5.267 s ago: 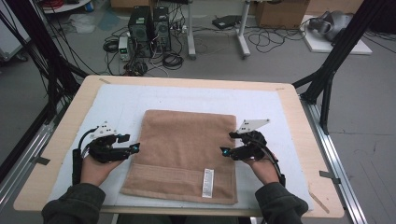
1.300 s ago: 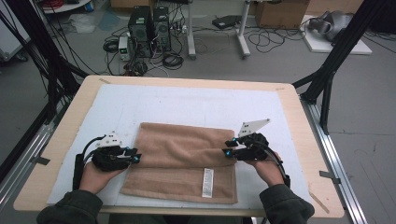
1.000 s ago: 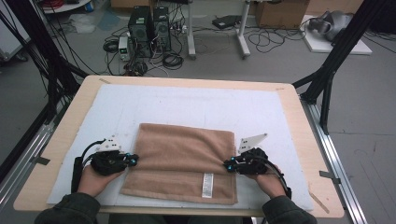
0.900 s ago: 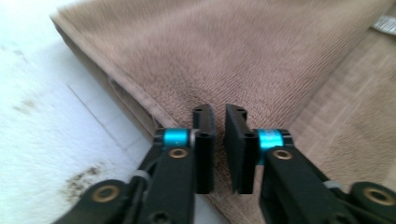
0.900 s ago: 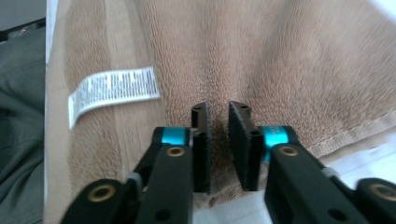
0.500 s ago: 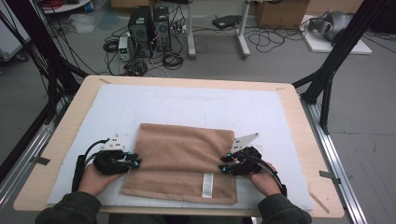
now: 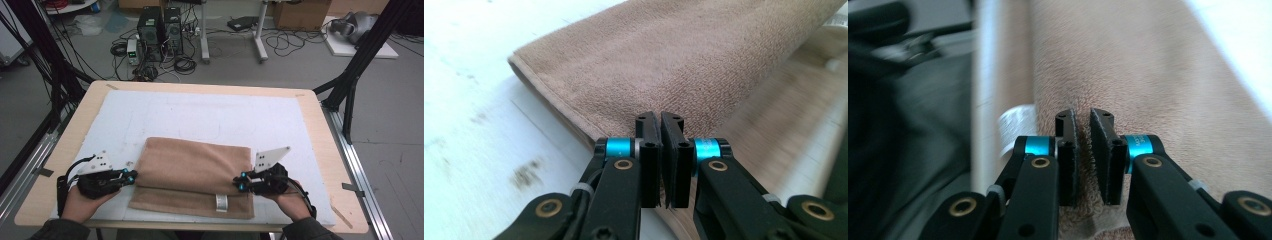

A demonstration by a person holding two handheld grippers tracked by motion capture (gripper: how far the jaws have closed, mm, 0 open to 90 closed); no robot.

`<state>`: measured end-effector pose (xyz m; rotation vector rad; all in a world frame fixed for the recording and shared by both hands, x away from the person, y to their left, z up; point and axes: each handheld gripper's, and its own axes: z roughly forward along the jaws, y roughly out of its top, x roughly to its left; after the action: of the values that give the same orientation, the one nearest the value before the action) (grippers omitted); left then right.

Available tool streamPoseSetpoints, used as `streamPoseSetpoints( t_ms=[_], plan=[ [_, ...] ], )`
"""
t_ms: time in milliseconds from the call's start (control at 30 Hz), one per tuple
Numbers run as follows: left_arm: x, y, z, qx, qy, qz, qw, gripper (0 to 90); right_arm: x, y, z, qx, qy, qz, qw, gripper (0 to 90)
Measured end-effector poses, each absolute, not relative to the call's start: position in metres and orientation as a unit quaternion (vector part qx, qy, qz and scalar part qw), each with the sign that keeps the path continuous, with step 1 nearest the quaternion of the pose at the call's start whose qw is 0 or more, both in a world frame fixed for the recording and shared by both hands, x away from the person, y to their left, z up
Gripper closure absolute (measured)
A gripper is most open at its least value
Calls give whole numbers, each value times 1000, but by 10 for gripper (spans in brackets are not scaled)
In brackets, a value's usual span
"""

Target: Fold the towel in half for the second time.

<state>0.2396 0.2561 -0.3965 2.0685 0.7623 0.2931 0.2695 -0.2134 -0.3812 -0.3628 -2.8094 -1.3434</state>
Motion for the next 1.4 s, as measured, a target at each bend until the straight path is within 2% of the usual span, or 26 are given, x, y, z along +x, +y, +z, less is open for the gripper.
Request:
streamPoseSetpoints(
  t_ms=[33,100,133,233,300,333,433,600,667,733,800,833,867,933,1033,1133,1233,1400],
  plan=[
    [236,256,-399,835,304,116,443,820,266,-212,-385,-111,-898,-426,16,746],
    [235,255,-405,836,307,106,443,671,262,-212,-392,-113,-901,-418,-2,715],
    [236,253,-410,836,311,101,440,664,263,-213,-398,-121,-902,-415,0,696],
    [239,246,-423,848,309,94,421,701,268,-211,-416,-132,-908,-398,17,678],
    [239,243,-431,856,300,93,411,821,268,-208,-427,-135,-913,-385,22,698],
    [237,242,-434,857,299,95,409,875,268,-208,-430,-136,-913,-385,27,744],
    [232,244,-432,852,303,110,413,893,268,-209,-434,-131,-909,-395,41,840],
    [208,250,-412,849,289,114,427,895,260,-217,-410,-104,-902,-417,44,855],
    [196,251,-407,855,276,111,425,896,254,-219,-401,-90,-899,-425,60,849],
    [193,253,-406,855,275,109,427,891,252,-219,-402,-89,-903,-416,58,768],
    [199,254,-407,849,287,107,430,768,257,-222,-404,-110,-899,-421,45,657],
    [204,254,-407,846,292,107,433,714,263,-224,-405,-129,-895,-425,34,655],
    [208,254,-406,844,292,110,436,712,269,-226,-405,-139,-890,-433,30,644],
    [221,251,-405,842,295,122,436,681,283,-229,-404,-170,-886,-430,-14,576],
    [247,247,-405,835,300,139,439,639,309,-233,-403,-211,-884,-413,-50,521],
    [274,242,-406,822,322,146,447,565,332,-235,-404,-246,-879,-402,-73,442],
    [299,236,-411,814,343,159,441,482,347,-237,-411,-263,-876,-396,-87,372],
    [331,227,-426,811,372,165,421,444,359,-239,-429,-291,-875,-380,-73,325]
  ],
)
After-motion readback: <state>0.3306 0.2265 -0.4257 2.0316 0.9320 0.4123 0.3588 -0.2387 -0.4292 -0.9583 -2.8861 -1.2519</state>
